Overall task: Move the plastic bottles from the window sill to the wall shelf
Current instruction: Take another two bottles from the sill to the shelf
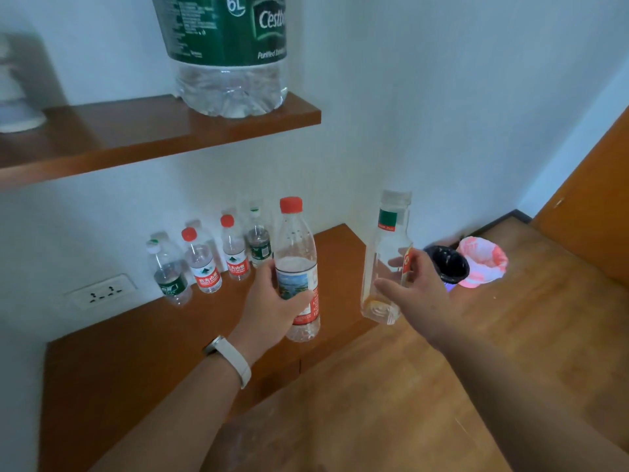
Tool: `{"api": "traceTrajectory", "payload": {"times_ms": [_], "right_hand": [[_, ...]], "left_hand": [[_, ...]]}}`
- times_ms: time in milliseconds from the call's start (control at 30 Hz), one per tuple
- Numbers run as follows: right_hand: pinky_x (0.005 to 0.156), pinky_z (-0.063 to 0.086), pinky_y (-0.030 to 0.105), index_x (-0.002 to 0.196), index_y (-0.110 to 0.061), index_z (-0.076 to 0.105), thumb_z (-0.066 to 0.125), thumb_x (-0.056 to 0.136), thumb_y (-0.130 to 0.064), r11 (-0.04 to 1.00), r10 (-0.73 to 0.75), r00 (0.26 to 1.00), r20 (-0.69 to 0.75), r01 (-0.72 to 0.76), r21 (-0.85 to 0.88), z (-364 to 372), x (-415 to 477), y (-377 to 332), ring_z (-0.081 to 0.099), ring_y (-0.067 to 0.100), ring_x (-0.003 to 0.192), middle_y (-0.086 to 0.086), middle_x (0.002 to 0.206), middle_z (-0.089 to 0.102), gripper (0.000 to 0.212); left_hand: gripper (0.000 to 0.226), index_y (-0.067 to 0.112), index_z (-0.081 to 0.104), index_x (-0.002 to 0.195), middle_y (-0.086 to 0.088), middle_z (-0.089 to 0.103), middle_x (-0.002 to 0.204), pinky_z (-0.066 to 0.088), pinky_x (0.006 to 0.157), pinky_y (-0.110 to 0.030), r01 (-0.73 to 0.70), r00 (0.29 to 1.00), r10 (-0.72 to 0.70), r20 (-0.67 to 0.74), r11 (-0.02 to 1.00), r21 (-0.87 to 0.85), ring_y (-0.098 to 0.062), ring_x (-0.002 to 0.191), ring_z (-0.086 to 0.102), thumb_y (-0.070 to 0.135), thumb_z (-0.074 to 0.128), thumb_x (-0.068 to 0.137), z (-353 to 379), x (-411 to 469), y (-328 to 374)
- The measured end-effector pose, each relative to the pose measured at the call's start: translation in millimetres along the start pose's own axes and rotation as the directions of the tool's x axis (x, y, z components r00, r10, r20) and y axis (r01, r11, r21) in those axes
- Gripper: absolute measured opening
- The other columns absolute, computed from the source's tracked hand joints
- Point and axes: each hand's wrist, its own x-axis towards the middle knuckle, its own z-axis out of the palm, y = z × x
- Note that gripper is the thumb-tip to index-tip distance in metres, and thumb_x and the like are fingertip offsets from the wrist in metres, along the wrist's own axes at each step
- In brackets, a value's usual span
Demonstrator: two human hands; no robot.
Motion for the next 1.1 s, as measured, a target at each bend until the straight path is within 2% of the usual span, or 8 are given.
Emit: {"api": "traceTrajectory", "payload": {"times_ms": [200, 300, 433, 600, 767, 900, 1033, 1100], "right_hand": [[0.077, 0.055, 0.031, 0.124, -0.029, 0.042, 0.076, 0.081, -0.026, 1.0, -0.021, 0.999, 0.039, 0.021, 0.008, 14.5, 56.5, -1.3, 0.063, 0.012, 0.1, -0.01, 0.111, 0.057, 0.055], [0.084, 0.056, 0.043, 0.119, -0.028, 0.044, 0.077, 0.079, -0.026, 0.999, -0.042, 0.998, 0.046, 0.043, -0.009, 16.5, 92.0, 3.8, 0.063, 0.017, 0.098, -0.004, 0.108, 0.059, 0.052], [0.082, 0.057, 0.037, 0.124, -0.028, 0.042, 0.077, 0.081, -0.026, 0.998, -0.067, 0.991, 0.117, 0.066, 0.007, 17.9, 148.4, 7.8, 0.063, 0.015, 0.101, -0.006, 0.113, 0.058, 0.056], [0.083, 0.053, 0.028, 0.129, -0.029, 0.039, 0.076, 0.083, -0.029, 0.995, -0.103, 0.972, 0.211, 0.098, 0.035, 12.4, 226.5, 9.8, 0.061, 0.011, 0.105, -0.015, 0.114, 0.056, 0.059], [0.075, 0.053, 0.02, 0.12, -0.031, 0.041, 0.077, 0.082, -0.029, 0.992, -0.123, 0.949, 0.29, 0.125, 0.01, -3.7, 300.9, 26.1, 0.063, 0.009, 0.092, -0.011, 0.107, 0.057, 0.053], [0.076, 0.055, 0.022, 0.119, -0.031, 0.041, 0.076, 0.081, -0.028, 0.994, -0.103, 0.933, 0.344, 0.111, -0.003, -14.1, 349.3, 49.6, 0.062, 0.012, 0.091, -0.007, 0.104, 0.057, 0.051], [0.079, 0.057, 0.03, 0.116, -0.029, 0.043, 0.075, 0.081, -0.028, 0.995, -0.089, 0.917, 0.39, 0.1, -0.007, -9.5, 381.2, 66.4, 0.063, 0.017, 0.091, -0.005, 0.103, 0.059, 0.047], [0.08, 0.056, 0.03, 0.116, -0.028, 0.043, 0.075, 0.081, -0.026, 0.995, -0.089, 0.906, 0.413, 0.103, -0.01, -3.3, 391.7, 71.1, 0.063, 0.015, 0.087, -0.005, 0.103, 0.06, 0.048]], "left_hand": [[0.062, 0.029, 0.044, 0.13, 0.013, 0.059, 0.123, 0.052, 0.081, -0.018, 0.034, 0.999, -0.034, 0.0, 0.999, 0.019, -0.003, 0.108, 0.06, 0.018, 0.079, 0.08, 2.8, 40.0, -10.8], [0.06, 0.029, 0.044, 0.127, 0.011, 0.06, 0.122, 0.054, 0.092, -0.029, 0.031, 0.999, -0.03, -0.026, 0.998, 0.058, -0.006, 0.108, 0.061, 0.017, 0.079, 0.08, 7.9, 65.3, -10.2], [0.066, 0.029, 0.041, 0.134, 0.007, 0.058, 0.13, 0.052, 0.098, -0.038, 0.052, 0.995, -0.041, -0.088, 0.991, 0.123, -0.013, 0.117, 0.059, 0.023, 0.079, 0.08, 19.9, 110.5, -4.3], [0.059, 0.026, 0.041, 0.129, 0.005, 0.059, 0.122, 0.054, 0.095, -0.038, 0.106, 0.981, -0.078, -0.176, 0.982, 0.156, -0.015, 0.114, 0.061, 0.021, 0.077, 0.082, 52.3, 166.9, 5.6], [0.059, 0.03, 0.038, 0.125, 0.016, 0.055, 0.112, 0.053, 0.073, -0.011, 0.158, 0.973, -0.125, -0.194, 0.974, 0.165, -0.005, 0.103, 0.06, 0.019, 0.077, 0.082, 98.2, 225.8, 18.1], [0.061, 0.028, 0.04, 0.126, 0.012, 0.057, 0.114, 0.055, 0.08, -0.021, 0.216, 0.942, -0.176, -0.284, 0.97, 0.114, -0.01, 0.105, 0.061, 0.017, 0.078, 0.08, 126.5, 265.9, 17.1], [0.061, 0.026, 0.041, 0.126, 0.01, 0.057, 0.114, 0.054, 0.073, -0.015, 0.254, 0.905, -0.207, -0.371, 0.964, 0.081, -0.01, 0.105, 0.061, 0.016, 0.079, 0.08, 142.5, 284.2, 8.3], [0.061, 0.023, 0.043, 0.126, 0.008, 0.059, 0.115, 0.055, 0.079, -0.02, 0.27, 0.891, -0.218, -0.399, 0.959, 0.08, -0.011, 0.106, 0.062, 0.018, 0.08, 0.078, 144.4, 285.6, 1.4]]}}
